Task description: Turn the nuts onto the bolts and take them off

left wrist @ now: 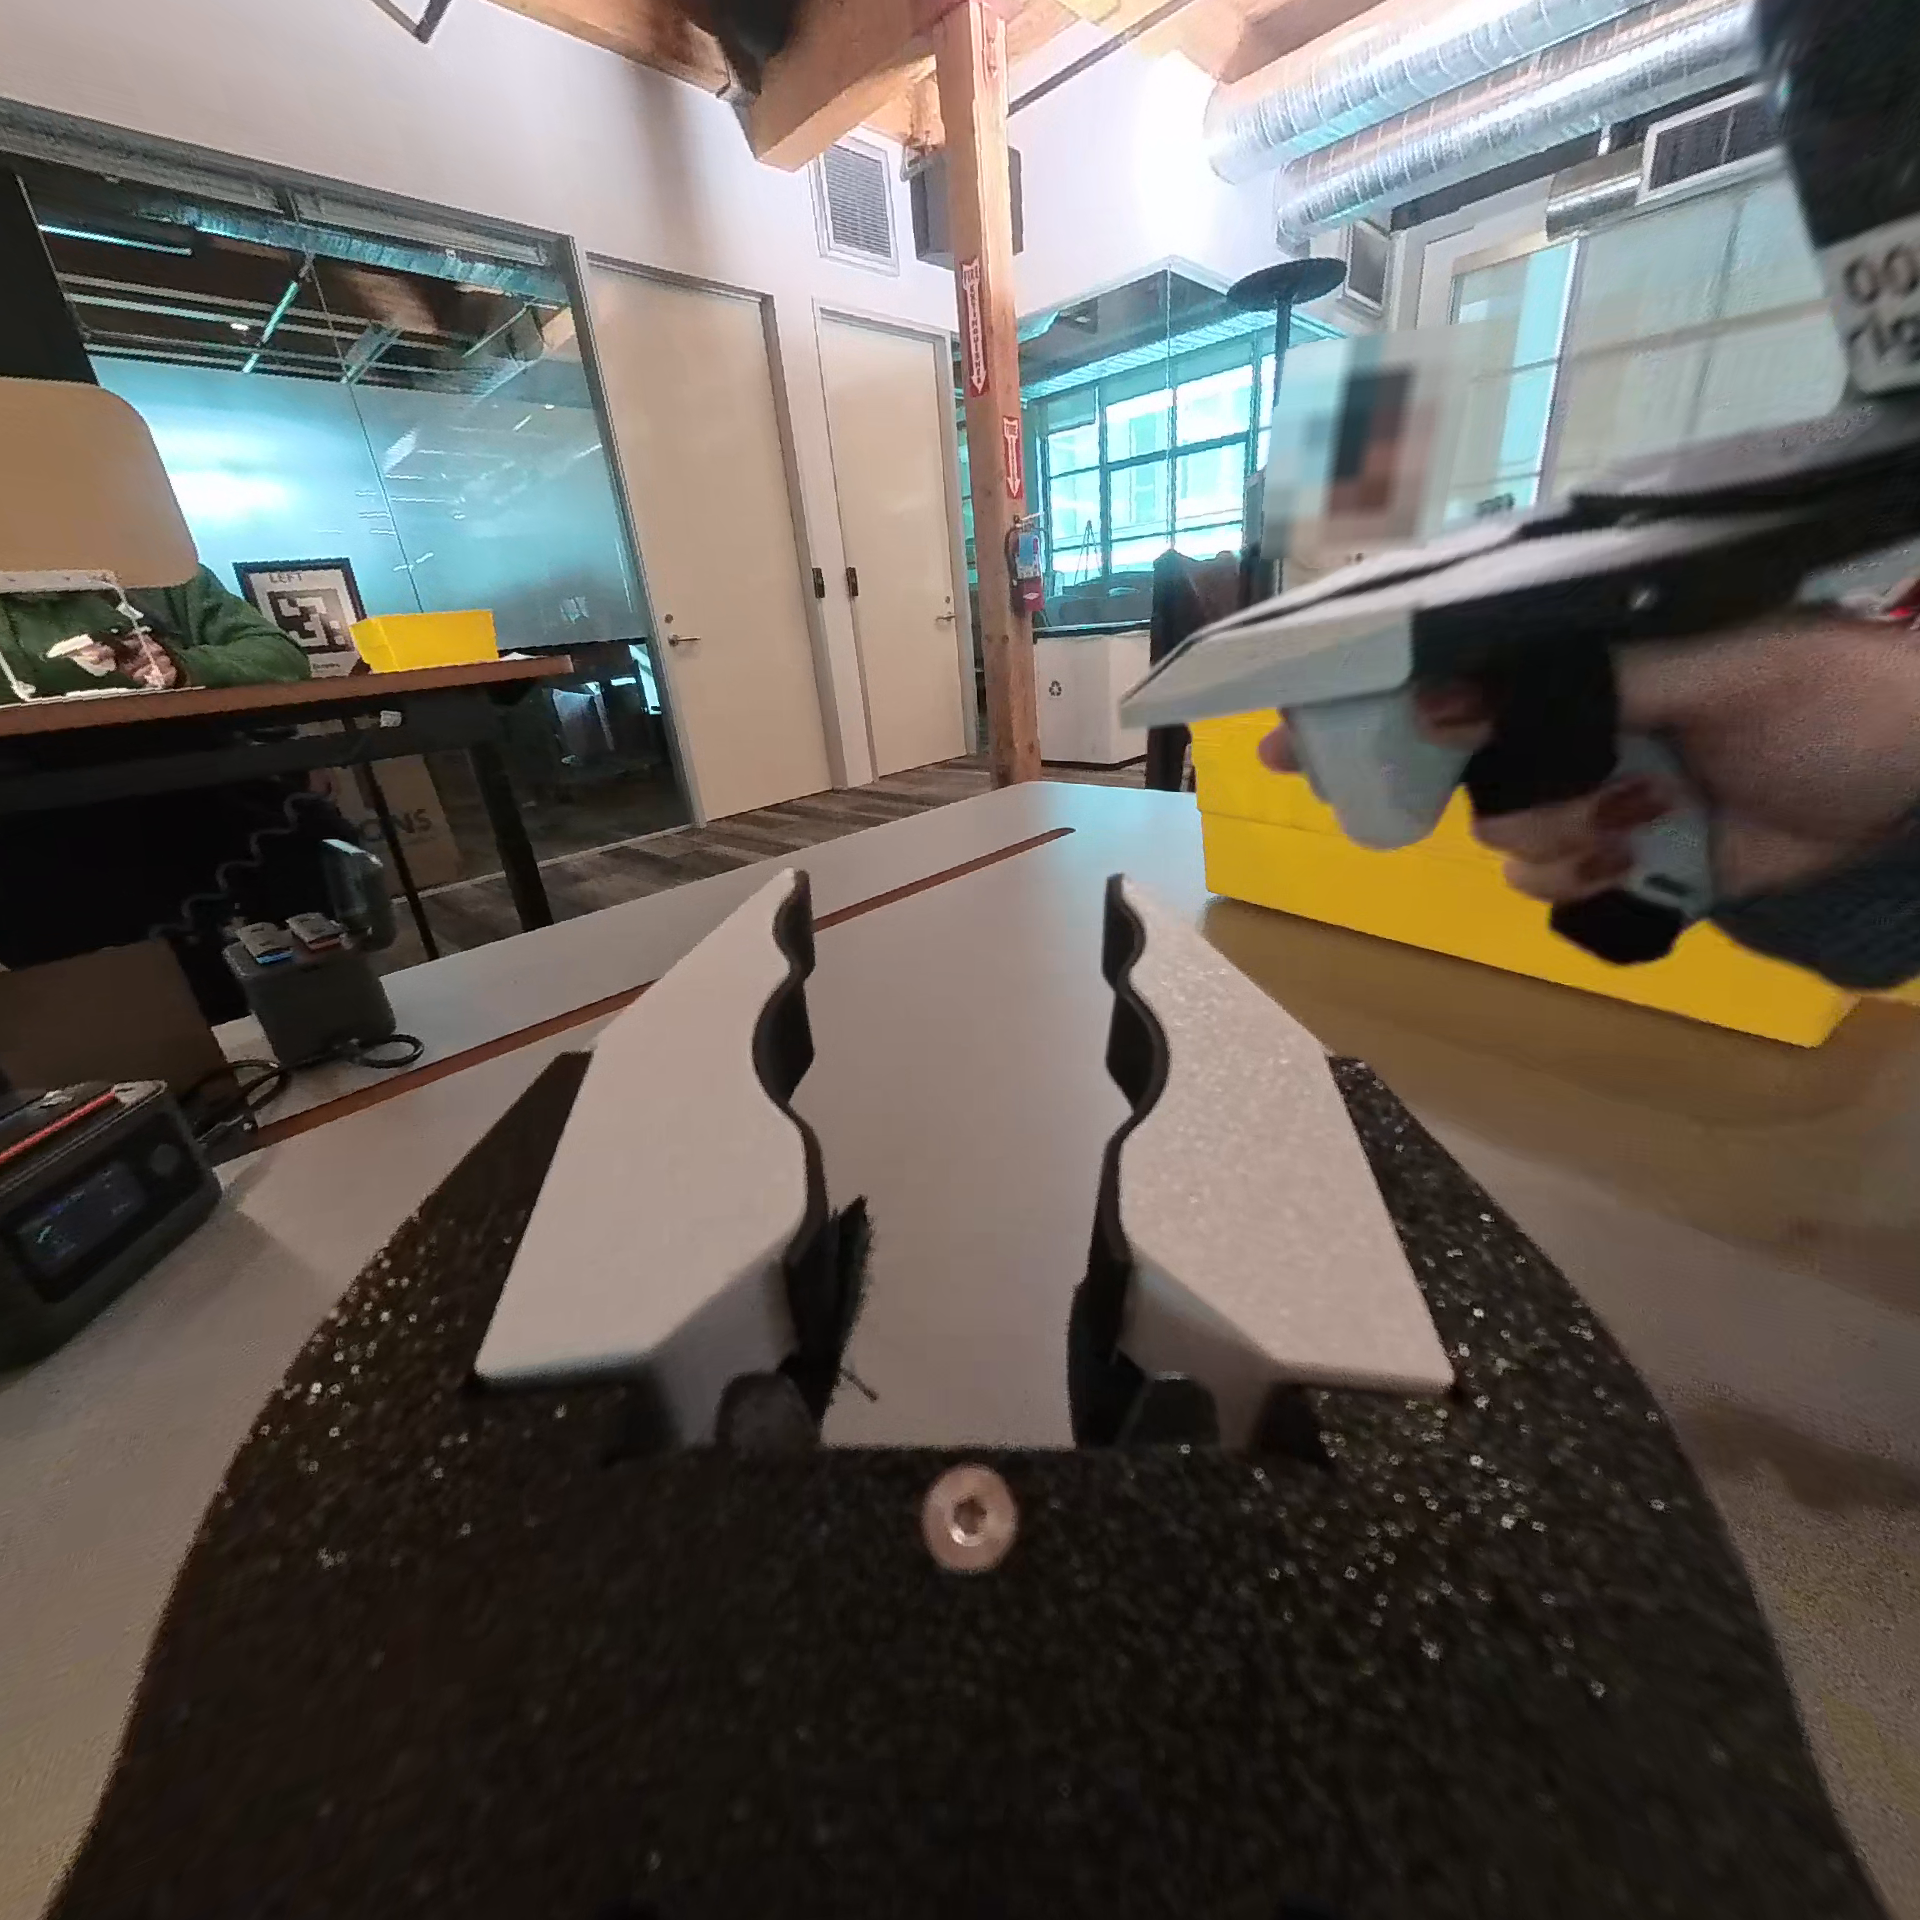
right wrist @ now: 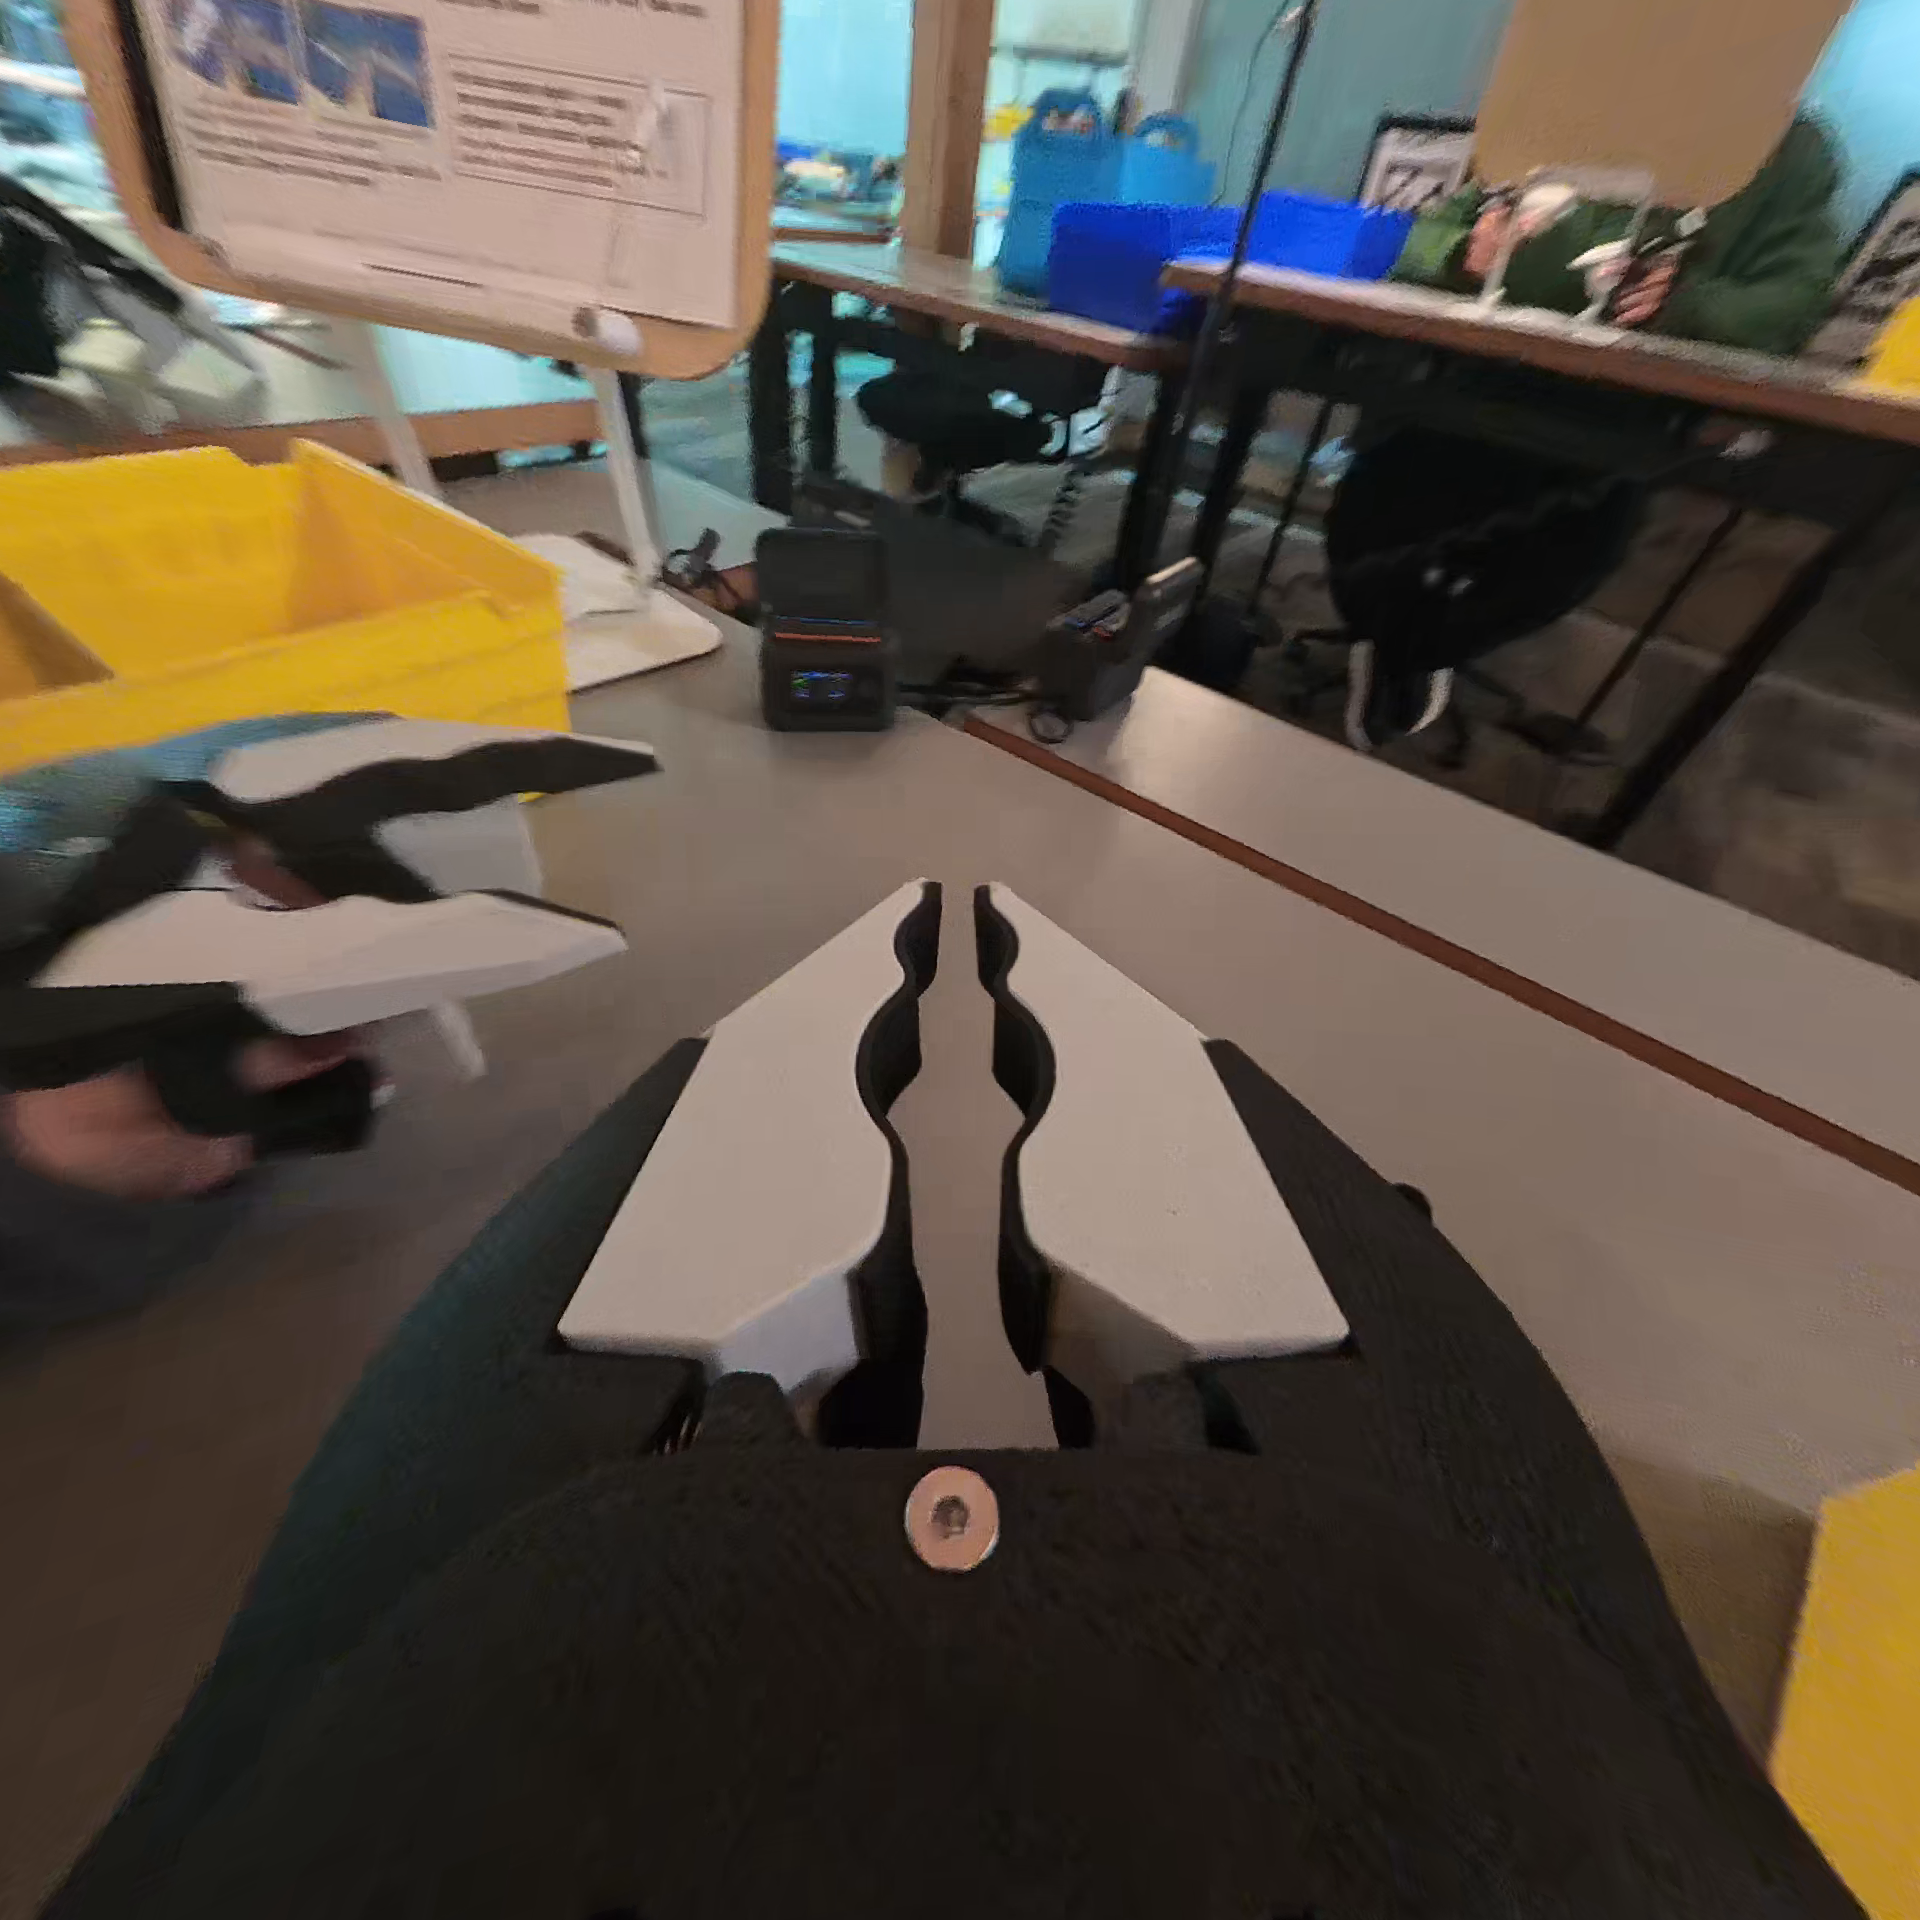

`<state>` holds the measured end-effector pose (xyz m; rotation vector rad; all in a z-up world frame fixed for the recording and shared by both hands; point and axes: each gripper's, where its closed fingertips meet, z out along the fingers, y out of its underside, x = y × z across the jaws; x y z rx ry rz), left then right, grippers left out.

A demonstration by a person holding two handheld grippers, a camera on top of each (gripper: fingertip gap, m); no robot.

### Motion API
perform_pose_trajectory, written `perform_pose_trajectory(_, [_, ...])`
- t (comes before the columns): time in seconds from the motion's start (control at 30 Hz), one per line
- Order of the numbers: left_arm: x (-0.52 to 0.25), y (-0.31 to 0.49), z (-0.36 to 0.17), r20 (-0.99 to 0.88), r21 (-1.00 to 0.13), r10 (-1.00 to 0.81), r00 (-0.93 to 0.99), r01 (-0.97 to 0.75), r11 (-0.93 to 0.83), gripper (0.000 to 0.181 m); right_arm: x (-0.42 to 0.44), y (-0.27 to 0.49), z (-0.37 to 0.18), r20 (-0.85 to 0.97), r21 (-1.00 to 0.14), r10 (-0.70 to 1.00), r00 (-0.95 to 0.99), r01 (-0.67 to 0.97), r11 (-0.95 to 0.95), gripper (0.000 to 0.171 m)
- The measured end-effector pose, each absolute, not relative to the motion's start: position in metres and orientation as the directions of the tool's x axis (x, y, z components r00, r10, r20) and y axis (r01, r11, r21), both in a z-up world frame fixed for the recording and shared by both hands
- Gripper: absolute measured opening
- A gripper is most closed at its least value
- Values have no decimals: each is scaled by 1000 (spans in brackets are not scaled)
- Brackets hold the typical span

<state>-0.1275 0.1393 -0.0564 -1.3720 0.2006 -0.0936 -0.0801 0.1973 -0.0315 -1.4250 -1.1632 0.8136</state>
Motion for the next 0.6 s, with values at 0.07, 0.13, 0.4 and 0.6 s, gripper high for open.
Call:
perform_pose_trajectory(0.07, [-130, 138, -56, -87, -978, -174, 981, -51, 200, 52, -96, 201, -47, 143, -985, 932, 332, 139, 101, 5])
perform_pose_trajectory(0.13, [-132, 137, -55, -74, -978, -171, 982, -37, 205, 52, -101, 209, -60, 159, -987, 906, 392, 96, 131, 3])
perform_pose_trajectory(0.4, [-134, 136, -55, -60, -979, -171, 984, -24, 202, 51, -81, 211, -66, 407, -906, 754, 516, 122, 406, 0])
perform_pose_trajectory(0.6, [-125, 135, -55, -86, -980, -194, 977, -49, 191, 51, -82, 211, -67, 426, -894, 733, 530, 120, 433, 0])
